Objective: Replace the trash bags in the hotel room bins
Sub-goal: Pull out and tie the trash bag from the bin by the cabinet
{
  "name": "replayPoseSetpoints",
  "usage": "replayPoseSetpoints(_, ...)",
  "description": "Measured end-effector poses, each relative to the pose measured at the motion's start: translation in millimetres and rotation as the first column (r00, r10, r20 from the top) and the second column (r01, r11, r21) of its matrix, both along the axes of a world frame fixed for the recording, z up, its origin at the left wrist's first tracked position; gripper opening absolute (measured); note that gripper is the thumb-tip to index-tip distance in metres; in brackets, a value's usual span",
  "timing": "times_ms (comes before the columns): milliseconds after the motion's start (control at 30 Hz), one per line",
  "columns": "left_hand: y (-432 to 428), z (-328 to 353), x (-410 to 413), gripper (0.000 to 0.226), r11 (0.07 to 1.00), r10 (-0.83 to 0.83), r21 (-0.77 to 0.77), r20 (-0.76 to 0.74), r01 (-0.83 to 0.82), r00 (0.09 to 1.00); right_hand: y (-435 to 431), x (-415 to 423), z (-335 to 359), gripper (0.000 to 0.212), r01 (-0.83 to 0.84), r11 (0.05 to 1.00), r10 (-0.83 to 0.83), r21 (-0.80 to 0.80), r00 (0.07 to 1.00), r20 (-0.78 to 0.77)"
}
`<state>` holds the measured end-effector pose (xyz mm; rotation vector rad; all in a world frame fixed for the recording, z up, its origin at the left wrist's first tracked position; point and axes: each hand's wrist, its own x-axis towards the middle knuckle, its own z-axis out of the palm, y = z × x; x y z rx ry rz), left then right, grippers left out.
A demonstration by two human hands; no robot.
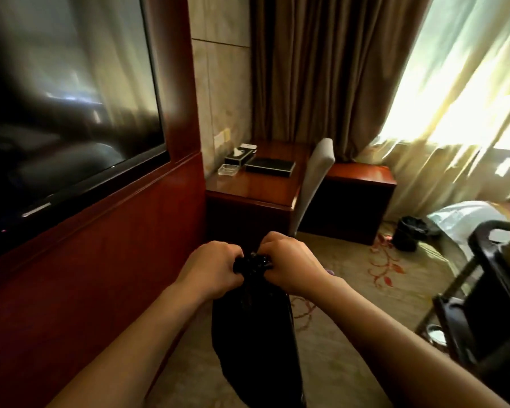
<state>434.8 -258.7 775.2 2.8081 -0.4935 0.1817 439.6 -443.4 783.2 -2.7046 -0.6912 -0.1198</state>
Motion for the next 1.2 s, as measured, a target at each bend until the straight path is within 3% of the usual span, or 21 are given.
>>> replayPoseSetpoints(433, -203, 14, 115, 0.016, 0.952, -0.298, -0.049, 0.083, 0.303, 0.951, -195, 52, 18, 0.007, 0.320, 0.947, -0.318, -0.021, 0.946, 0.071)
replayPoseSetpoints(833, -369, 28, 221, 0.017, 0.879, -0.465, -0.057, 0.125, 0.474, 0.877, -341, 126, 36, 0.024, 0.541, 0.841, -0.537, -0.014, 0.838, 0.100)
replayPoseSetpoints(1033, -442, 57, 288, 0.022, 0.783, -0.583, -0.142, 0.175, 0.606, 0.794, -402, 169, 61, 0.026, 0.661, 0.749, -0.659, 0.046, 0.737, 0.149)
replayPoseSetpoints(1200, -498, 88, 343, 0.022, 0.637, -0.728, -0.143, 0.212, 0.757, 0.652, -438, 196, 87, 0.025, 0.774, 0.629, -0.773, 0.073, 0.613, 0.164)
